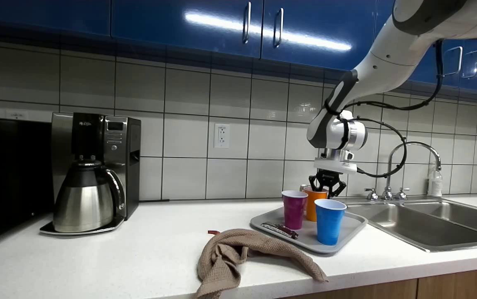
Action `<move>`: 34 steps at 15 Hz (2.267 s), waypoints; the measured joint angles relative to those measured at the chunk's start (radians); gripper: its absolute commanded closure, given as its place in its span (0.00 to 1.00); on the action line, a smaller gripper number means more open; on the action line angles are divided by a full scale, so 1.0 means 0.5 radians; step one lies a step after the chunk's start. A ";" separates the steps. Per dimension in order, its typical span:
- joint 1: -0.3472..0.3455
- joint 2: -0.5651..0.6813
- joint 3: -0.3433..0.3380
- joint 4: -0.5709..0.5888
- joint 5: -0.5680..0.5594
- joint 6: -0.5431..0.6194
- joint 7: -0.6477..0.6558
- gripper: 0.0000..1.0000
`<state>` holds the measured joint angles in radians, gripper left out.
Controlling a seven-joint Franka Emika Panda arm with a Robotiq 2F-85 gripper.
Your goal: Put the plastic cups on the tray
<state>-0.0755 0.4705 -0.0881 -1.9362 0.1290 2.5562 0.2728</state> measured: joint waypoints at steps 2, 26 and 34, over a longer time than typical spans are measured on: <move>0.000 -0.001 0.000 0.000 0.000 0.002 -0.001 0.22; -0.003 -0.486 -0.006 -0.371 -0.001 0.008 -0.178 0.00; 0.092 -0.783 0.063 -0.777 -0.006 0.023 -0.320 0.00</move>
<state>-0.0293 0.0792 -0.0563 -2.3248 0.1258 2.5676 0.1127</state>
